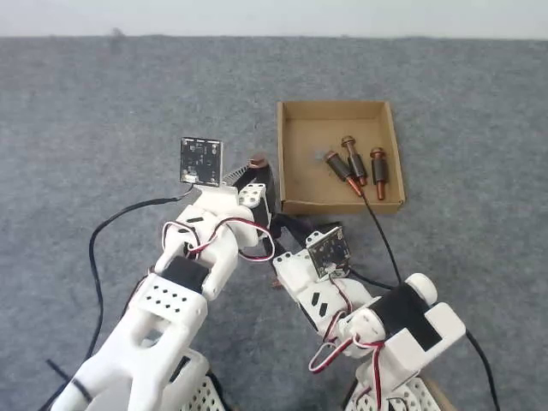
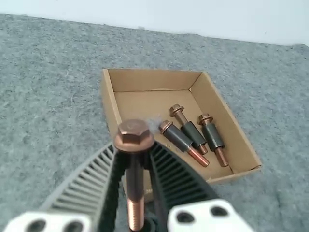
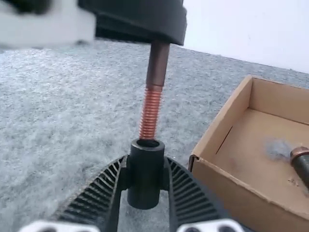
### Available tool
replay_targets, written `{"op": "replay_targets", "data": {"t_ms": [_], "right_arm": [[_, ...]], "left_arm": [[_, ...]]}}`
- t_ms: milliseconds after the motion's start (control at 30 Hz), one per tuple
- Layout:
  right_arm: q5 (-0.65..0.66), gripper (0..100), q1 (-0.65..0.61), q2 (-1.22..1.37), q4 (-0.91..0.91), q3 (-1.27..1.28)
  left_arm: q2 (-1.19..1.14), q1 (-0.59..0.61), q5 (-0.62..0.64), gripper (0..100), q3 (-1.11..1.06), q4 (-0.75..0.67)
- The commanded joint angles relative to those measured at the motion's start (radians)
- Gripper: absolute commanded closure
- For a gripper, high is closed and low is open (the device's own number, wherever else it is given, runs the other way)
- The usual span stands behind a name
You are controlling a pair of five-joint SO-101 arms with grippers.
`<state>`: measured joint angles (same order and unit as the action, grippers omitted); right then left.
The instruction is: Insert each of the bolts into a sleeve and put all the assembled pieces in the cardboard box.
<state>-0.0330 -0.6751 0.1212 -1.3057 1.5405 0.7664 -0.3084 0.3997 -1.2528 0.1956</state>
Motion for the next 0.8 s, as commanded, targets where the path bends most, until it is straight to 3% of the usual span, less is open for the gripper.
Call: {"op": "replay_targets", "data": {"t_ms": [0,767], "right_arm": [[-0.003,99.2,0.021,-0.035,-0.002,-0.055],[-0.002,99.2,0.044,-0.044,0.065,-0.094]], "left_arm": [[0.048,0.008,0.017,99,0.015,-0.025],[0.038,0.035,0.014,99,-0.001,-0.028]]}}
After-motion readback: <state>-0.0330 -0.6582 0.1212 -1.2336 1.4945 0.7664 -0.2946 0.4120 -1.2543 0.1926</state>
